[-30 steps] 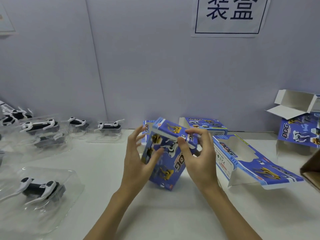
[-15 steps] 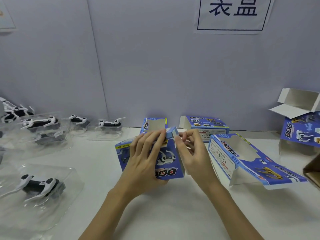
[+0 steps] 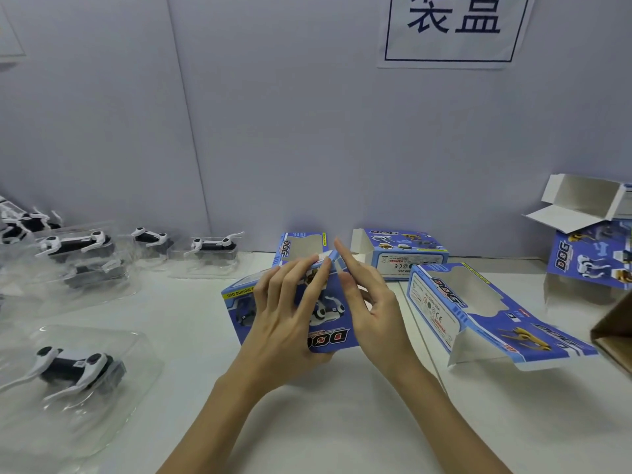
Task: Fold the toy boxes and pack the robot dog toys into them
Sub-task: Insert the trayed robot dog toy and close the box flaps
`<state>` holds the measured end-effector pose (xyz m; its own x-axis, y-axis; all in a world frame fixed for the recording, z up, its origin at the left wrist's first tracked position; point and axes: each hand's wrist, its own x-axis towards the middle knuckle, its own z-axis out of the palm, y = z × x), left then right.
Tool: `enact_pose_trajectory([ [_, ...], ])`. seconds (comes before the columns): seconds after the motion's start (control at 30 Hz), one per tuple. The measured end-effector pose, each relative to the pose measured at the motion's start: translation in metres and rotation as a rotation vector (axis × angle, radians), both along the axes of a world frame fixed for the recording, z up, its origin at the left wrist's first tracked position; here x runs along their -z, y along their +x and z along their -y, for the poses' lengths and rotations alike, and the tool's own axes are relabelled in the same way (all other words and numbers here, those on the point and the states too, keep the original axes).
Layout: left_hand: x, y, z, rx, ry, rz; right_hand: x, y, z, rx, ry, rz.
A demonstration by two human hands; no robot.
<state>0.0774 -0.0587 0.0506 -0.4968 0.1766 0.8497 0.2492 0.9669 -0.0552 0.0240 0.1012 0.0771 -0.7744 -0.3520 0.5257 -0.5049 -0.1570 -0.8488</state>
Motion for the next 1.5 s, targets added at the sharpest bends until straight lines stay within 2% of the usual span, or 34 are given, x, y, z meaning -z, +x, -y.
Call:
enact_pose_trajectory([
  [0.27,-0.002,0.003,-0.001,-0.008,-0.056,-0.022,-0.002,0.008,0.0,-0.198,0.072,0.011],
  [0.37,-0.007,0.005,0.003,-0.02,-0.055,-0.025,-0.006,0.007,-0.004,-0.289,0.042,0.055],
  [0.5,-0.015,0.009,0.006,-0.045,0.064,-0.065,-0.009,0.006,-0.007,-0.159,-0.041,0.009],
  [0.63,-0.018,0.014,0.0,-0.073,0.154,-0.076,-0.006,0.01,-0.001,-0.069,-0.01,-0.087],
  [0.83,-0.017,0.014,-0.002,-0.073,0.12,-0.055,-0.004,0.011,0.003,-0.123,-0.035,-0.072],
  [1.0,-0.018,0.016,0.001,-0.033,0.137,-0.056,-0.006,0.012,-0.002,-0.182,0.042,-0.09],
  [1.13,-0.021,0.015,0.002,-0.059,0.141,-0.05,-0.002,0.01,-0.001,-0.09,0.058,-0.176],
  [1.27,-0.022,0.015,0.005,-0.108,0.134,-0.044,0.008,0.011,0.006,0.027,-0.015,-0.258],
  [1.5,-0.024,0.017,0.004,-0.077,0.174,-0.009,0.013,0.006,0.011,0.015,-0.029,-0.244],
])
